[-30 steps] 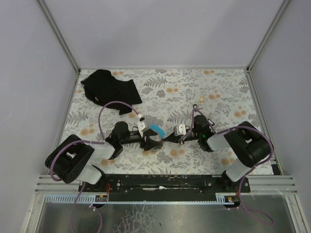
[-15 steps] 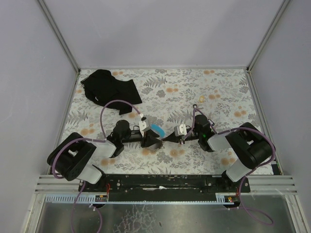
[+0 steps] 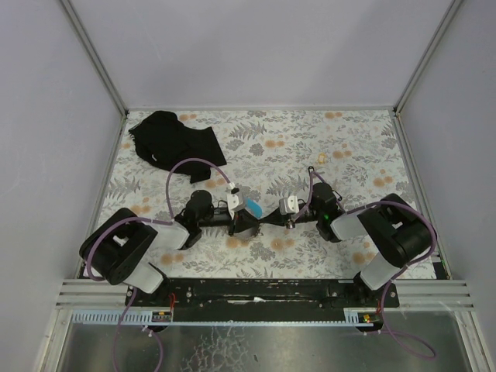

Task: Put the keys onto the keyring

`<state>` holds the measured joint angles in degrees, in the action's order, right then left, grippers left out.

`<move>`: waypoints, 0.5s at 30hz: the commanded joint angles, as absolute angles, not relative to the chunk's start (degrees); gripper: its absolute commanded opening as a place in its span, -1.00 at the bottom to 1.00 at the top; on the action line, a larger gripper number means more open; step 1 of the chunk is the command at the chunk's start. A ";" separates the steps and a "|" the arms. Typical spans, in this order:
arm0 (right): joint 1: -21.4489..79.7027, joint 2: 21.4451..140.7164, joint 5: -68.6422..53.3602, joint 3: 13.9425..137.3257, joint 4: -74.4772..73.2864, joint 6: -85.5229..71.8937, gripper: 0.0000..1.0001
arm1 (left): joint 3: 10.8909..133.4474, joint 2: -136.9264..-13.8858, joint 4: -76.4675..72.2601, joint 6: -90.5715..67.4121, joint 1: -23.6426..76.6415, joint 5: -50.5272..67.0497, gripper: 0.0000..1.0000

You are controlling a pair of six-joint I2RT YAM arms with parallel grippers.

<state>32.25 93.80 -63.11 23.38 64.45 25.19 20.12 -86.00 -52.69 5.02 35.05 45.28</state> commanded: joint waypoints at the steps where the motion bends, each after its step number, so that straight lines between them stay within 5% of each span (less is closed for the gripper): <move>1: 32.26 93.88 -65.35 23.82 69.48 24.07 -1.00 | 21.86 -86.82 -53.21 7.09 35.58 45.92 -0.86; 8: 32.30 94.61 -63.03 23.38 69.27 23.74 -0.98 | 21.90 -85.06 -50.33 8.12 35.75 45.32 -1.00; 15: 32.27 96.48 -56.62 18.05 85.06 11.91 -0.57 | 22.92 -83.42 -42.52 8.68 36.31 40.91 -1.00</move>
